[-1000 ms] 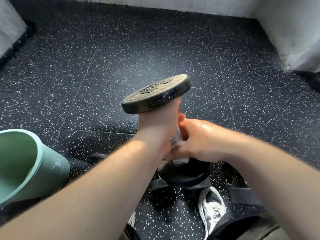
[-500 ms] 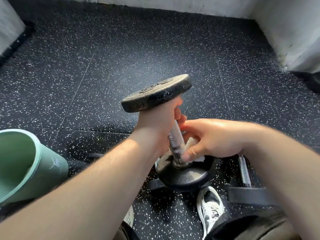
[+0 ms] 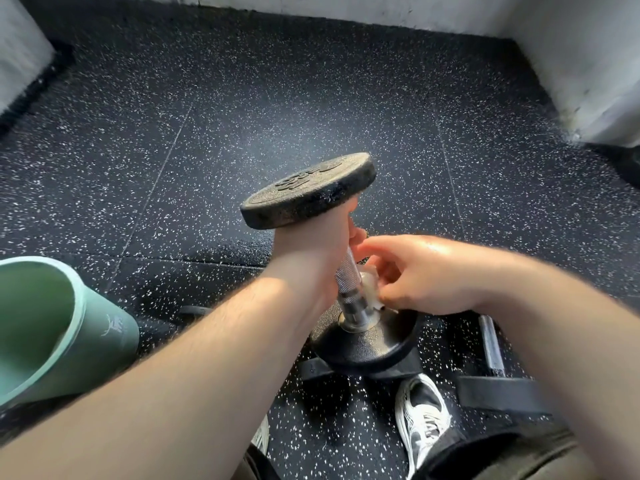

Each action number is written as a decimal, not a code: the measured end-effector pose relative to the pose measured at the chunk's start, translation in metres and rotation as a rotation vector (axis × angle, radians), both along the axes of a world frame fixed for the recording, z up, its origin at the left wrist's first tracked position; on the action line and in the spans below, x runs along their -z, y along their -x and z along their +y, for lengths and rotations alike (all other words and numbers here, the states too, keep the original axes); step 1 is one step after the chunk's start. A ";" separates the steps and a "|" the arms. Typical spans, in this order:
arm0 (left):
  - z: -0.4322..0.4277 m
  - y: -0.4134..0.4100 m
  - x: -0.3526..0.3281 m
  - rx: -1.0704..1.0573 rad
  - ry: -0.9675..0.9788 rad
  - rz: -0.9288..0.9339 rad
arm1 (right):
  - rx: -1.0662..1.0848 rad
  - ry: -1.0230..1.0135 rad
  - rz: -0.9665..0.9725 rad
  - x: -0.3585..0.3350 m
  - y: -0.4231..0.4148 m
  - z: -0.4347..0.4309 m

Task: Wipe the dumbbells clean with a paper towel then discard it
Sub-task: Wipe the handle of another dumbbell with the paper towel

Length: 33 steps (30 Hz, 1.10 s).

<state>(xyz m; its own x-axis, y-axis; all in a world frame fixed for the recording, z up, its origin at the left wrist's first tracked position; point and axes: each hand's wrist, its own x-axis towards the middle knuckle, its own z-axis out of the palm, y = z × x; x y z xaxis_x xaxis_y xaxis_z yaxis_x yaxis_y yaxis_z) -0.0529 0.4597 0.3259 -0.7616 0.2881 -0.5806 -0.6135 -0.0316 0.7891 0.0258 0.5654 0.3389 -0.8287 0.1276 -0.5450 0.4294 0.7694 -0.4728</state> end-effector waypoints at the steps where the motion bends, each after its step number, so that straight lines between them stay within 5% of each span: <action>1: 0.000 0.001 0.000 -0.004 0.005 0.001 | 0.015 -0.011 0.019 0.000 -0.001 0.000; 6: 0.000 0.002 -0.002 0.002 0.010 0.014 | 0.091 -0.059 0.153 0.006 0.000 -0.001; 12: -0.001 0.005 -0.002 -0.012 0.030 0.049 | 0.065 0.203 0.061 0.001 -0.002 0.002; 28: 0.002 -0.001 0.000 -0.031 0.002 0.016 | 0.063 -0.339 0.126 0.012 0.000 -0.042; 33: 0.001 -0.001 0.001 -0.013 -0.007 -0.022 | -0.039 -0.260 0.088 0.007 -0.002 -0.035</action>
